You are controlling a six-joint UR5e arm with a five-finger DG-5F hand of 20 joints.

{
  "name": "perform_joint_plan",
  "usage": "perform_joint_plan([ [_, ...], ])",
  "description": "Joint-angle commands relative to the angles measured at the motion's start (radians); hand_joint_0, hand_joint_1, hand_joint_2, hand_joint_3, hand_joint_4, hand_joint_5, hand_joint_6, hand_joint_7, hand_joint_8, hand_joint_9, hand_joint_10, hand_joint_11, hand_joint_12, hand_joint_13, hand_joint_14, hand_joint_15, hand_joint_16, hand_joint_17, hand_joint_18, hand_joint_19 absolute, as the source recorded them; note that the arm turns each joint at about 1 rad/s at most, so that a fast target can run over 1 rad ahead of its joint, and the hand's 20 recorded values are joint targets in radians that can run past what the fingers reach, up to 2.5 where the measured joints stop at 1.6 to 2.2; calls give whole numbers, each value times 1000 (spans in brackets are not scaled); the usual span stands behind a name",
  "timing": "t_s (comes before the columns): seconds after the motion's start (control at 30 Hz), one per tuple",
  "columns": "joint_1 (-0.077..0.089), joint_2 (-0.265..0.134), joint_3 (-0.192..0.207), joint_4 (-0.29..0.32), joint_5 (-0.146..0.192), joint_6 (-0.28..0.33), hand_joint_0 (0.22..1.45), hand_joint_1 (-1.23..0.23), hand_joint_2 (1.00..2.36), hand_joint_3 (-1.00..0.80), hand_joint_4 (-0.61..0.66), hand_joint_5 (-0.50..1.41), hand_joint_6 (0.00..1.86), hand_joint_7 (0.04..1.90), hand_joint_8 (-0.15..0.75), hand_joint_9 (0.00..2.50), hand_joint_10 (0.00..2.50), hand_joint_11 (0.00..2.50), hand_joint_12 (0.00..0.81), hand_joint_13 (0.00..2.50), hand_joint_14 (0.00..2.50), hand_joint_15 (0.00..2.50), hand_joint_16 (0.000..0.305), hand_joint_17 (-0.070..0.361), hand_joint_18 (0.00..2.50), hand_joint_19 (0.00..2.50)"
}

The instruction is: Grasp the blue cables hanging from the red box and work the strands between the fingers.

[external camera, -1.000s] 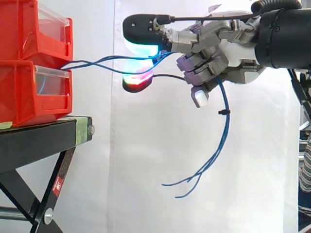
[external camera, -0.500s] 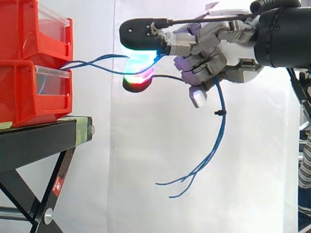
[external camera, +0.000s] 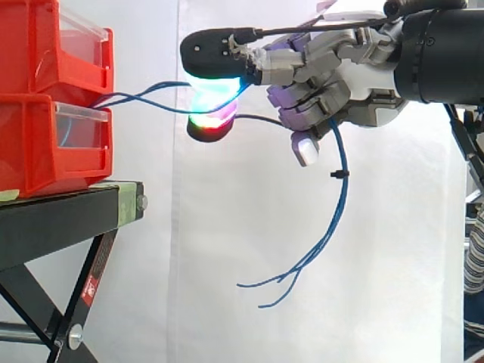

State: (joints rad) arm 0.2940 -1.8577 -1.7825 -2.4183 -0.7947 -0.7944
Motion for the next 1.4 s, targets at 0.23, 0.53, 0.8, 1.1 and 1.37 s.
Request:
perform_joint_plan([
  [0.23, 1, 0, 0, 2, 0, 1, 1030, -622, 1092, 91, 270, 370, 118, 1288, 532, 1780, 2500, 2500, 684, 1959, 2500, 1706, 243, 182, 2500, 603],
  [0.53, -1, 0, 0, 2, 0, 3, 1112, -623, 1003, 35, 234, 452, 3, 1348, 532, 1780, 2500, 2500, 684, 1959, 2500, 1706, 243, 182, 2500, 603],
  [0.8, -1, 0, 0, 4, 2, 3, 871, -618, 1001, -249, 352, 472, 11, 1264, 532, 1780, 2500, 2500, 684, 1959, 2500, 1706, 243, 182, 2500, 603],
  [1.1, -1, 0, 0, 4, 0, 3, 1070, -659, 1259, 137, 204, 615, 13, 1319, 532, 1780, 2500, 2500, 684, 1959, 2500, 1706, 243, 182, 2500, 603],
  [1.37, -1, 0, 0, 4, -1, 3, 1250, -671, 1050, 240, 253, 647, 21, 1125, 532, 1780, 2500, 2500, 684, 1959, 2500, 1706, 243, 182, 2500, 603],
])
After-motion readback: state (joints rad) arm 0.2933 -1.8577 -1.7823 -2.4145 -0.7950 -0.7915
